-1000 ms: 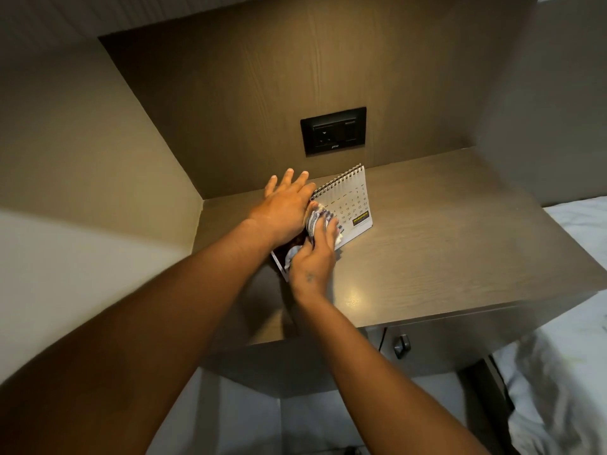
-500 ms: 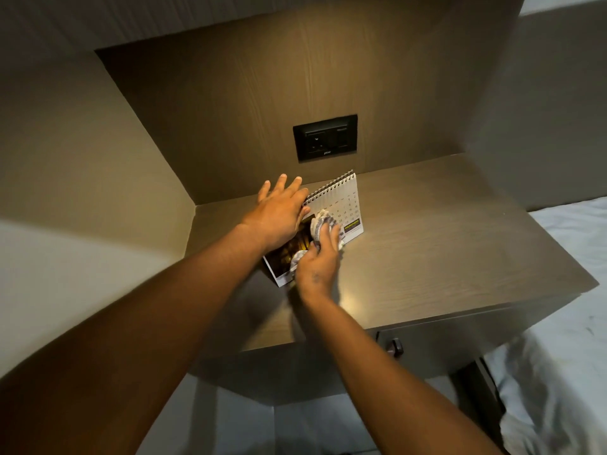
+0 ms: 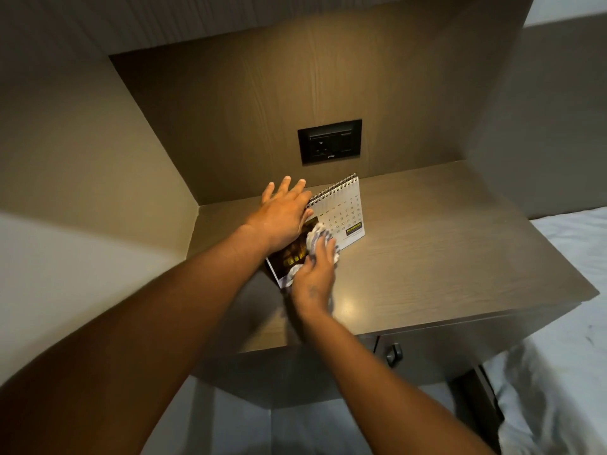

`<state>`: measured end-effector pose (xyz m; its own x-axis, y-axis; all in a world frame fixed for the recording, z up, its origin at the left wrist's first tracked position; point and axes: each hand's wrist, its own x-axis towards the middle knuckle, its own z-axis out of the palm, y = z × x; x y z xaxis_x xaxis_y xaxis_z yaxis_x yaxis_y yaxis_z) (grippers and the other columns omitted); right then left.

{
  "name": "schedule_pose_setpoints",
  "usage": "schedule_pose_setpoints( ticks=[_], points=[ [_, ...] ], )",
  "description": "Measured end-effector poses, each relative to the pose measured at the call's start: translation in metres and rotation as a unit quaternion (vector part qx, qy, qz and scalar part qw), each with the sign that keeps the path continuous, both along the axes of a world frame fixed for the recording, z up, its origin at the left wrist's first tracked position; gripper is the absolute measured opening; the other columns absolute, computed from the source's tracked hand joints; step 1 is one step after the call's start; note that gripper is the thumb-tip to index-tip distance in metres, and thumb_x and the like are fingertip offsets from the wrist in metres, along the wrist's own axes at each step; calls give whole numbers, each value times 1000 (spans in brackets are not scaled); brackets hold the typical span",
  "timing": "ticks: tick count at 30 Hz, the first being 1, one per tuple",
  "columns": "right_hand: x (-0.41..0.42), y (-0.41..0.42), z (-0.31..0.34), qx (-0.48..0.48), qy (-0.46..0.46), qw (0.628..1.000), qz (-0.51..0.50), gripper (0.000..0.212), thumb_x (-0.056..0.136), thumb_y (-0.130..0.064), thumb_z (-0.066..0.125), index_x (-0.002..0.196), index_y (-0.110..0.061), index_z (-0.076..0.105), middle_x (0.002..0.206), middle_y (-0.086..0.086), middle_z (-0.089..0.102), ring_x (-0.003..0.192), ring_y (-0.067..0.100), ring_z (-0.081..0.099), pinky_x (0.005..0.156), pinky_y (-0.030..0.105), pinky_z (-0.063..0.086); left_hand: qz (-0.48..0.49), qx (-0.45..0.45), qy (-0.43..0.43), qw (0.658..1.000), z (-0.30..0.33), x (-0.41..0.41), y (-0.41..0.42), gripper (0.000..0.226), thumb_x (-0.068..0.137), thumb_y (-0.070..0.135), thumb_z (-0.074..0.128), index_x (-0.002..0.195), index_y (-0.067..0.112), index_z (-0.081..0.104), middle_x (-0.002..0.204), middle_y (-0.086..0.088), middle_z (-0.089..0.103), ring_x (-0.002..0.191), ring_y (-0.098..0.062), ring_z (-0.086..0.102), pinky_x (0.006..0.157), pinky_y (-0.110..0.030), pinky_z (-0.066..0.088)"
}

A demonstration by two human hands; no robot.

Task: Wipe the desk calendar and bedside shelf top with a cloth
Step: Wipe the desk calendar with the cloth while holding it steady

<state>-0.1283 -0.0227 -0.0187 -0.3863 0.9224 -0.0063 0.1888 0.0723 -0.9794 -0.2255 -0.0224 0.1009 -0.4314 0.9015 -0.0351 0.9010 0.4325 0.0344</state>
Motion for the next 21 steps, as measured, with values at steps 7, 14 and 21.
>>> schedule_pose_setpoints(
  ticks=[7, 14, 21],
  points=[
    [-18, 37, 36, -35, 60, 997, -45, 55, 98, 5, 42, 151, -10, 35, 166, 10, 15, 153, 25, 11, 106, 12, 13, 5, -2, 3, 1000, -1, 2, 0, 50, 109, 35, 34, 155, 16, 32, 170, -10, 15, 156, -33, 1, 123, -56, -1],
    [22, 103, 31, 38, -85, 996, 7, 73, 90, 12, 51, 153, -22, 32, 166, 6, 13, 152, 29, 7, 113, 38, 31, 7, 14, -7, 1000, -6, -2, 2, 49, 108, 40, 36, 153, 21, 35, 170, -8, 16, 156, -31, 1, 122, -53, -4],
    [80, 114, 9, 202, -368, 896, 143, 63, 95, -4, 44, 153, -22, 28, 166, 12, 9, 152, 36, -6, 120, 59, 1, 3, 9, -2, 1000, -12, -10, 3, 53, 107, 43, 37, 156, 22, 30, 169, -8, 16, 156, -31, 2, 122, -54, -3]
  ],
)
